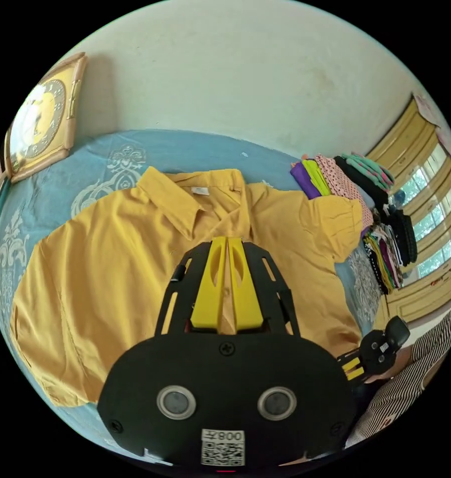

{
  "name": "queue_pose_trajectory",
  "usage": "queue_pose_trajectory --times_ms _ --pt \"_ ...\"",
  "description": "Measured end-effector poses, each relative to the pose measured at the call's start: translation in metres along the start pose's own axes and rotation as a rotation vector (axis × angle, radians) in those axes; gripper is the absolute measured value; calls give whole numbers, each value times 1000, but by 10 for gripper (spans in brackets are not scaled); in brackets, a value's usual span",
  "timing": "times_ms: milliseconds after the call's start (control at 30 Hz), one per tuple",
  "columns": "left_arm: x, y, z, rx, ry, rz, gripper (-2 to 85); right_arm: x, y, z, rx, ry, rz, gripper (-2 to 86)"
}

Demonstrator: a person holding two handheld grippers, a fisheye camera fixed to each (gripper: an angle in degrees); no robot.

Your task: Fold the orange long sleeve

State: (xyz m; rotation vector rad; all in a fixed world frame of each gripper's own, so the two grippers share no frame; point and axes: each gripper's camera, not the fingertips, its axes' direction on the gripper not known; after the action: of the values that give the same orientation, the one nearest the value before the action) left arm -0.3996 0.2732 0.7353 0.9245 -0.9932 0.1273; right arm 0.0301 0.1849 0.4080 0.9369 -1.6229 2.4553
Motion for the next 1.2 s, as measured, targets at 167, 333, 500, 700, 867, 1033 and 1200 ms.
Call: queue_pose_trajectory --times_ms 167,333,500,700,867,1033,1200 --pt "39 -10 47 -111 -18 77 3 -5 -3 16 -14 -21 14 1" --pt "25 -24 28 8 -132 -27 3 -14 -6 22 -14 -34 10 1" --pt "29 -6 3 51 2 11 3 -15 -3 25 3 -77 22 2" --pt "56 8 40 -115 -28 118 3 -22 -3 26 14 -94 21 2" --pt "9 -9 18 -9 -131 -28 3 -32 -2 22 16 -80 17 2" --pt "-36 -17 21 -46 -133 -112 3 -33 -1 16 32 -107 33 2" --pt "-62 -21 10 -16 -120 -167 3 -36 -4 5 48 -85 37 3"
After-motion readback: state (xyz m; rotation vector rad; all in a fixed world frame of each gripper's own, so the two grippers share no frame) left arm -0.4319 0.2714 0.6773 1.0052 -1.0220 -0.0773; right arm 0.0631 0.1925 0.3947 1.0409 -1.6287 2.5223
